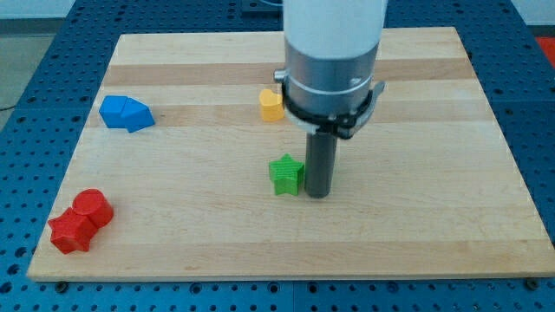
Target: Separate the green circle from the green star
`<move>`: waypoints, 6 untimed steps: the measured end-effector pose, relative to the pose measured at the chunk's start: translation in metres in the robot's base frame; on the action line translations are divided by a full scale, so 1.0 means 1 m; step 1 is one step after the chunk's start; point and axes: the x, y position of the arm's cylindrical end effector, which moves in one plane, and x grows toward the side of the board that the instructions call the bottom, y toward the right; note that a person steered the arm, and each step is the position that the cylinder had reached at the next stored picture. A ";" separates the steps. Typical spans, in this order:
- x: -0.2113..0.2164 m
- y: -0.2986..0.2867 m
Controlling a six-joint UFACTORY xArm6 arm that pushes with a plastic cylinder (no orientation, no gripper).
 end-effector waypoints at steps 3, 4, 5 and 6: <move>-0.062 0.051; -0.063 0.043; -0.036 0.050; -0.015 0.040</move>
